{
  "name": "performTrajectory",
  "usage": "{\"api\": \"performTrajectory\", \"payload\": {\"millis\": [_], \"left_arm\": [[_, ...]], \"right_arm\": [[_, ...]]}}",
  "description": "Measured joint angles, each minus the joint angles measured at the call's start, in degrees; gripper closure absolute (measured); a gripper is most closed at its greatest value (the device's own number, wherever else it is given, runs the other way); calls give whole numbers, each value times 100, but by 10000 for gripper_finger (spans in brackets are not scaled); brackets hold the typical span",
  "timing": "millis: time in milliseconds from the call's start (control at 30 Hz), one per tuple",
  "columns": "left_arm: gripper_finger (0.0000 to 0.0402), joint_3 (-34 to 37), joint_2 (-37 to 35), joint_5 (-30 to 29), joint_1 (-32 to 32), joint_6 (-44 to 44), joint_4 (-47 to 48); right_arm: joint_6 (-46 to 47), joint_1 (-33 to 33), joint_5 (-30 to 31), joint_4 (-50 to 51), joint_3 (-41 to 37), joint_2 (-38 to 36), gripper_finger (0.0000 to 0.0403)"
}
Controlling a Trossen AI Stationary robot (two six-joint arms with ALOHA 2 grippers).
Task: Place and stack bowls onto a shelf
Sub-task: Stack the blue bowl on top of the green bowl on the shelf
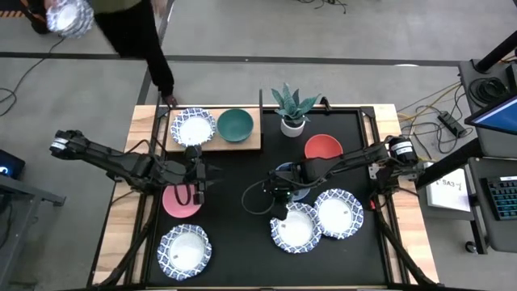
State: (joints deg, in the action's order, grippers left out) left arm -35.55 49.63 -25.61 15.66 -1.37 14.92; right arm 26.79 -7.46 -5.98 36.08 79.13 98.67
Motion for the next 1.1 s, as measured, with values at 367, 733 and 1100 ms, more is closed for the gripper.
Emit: {"api": "performTrajectory", "payload": {"millis": [367, 733, 1100], "left_arm": [[256, 0, 0, 0, 0, 52, 1], [256, 0, 0, 2, 0, 86, 4], [256, 0, 0, 2, 0, 124, 4]], "right_arm": [[-104, -10, 877, 592, -2, 0, 258], [233, -14, 1304, 519, -13, 439, 240], [568, -15, 1352, 522, 12, 654, 354]]}}
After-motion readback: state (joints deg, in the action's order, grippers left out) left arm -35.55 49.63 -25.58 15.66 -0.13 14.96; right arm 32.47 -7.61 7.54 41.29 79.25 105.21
